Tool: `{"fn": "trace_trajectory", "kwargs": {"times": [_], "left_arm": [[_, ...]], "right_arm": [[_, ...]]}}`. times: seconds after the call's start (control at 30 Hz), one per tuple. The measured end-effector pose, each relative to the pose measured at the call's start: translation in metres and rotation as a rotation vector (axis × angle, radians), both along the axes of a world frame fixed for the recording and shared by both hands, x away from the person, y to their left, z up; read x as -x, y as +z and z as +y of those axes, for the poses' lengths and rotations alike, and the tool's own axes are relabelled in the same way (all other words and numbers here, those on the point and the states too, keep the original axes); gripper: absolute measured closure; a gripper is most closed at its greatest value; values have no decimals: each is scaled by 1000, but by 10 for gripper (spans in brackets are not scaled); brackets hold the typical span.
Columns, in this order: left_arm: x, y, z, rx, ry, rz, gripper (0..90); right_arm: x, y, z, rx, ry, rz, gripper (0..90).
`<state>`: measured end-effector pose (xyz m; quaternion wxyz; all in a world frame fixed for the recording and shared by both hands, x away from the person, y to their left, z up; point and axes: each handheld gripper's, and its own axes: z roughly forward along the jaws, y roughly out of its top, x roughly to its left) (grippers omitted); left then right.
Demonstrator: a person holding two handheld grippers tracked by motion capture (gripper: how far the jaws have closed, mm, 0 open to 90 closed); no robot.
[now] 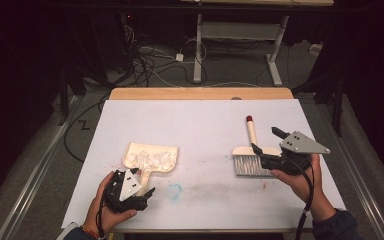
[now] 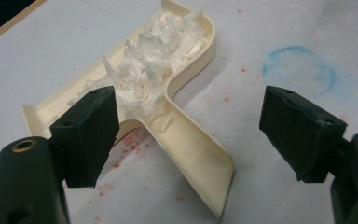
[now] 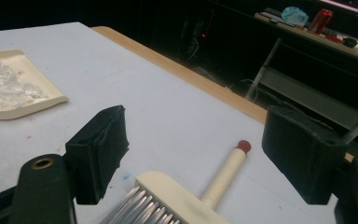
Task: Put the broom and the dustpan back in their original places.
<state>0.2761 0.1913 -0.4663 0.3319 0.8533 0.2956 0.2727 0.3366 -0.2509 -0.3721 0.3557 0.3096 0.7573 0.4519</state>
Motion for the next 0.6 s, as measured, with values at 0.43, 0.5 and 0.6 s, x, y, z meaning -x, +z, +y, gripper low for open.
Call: {"fn": "trace_trajectory", "kwargs": {"times": [0.43,0.5,0.6], "left_arm": [[0,-1,0,-10,-3,4,190],[0,-1,0,-7,-1,4,190],[0,-1,0,-11,-2,4,190]], "right_arm": [[11,-9,-7,29,7,-12,228],[13,-11,-9,36,13,-18,227],[16,-14,-12,33,17,-17,227]]}}
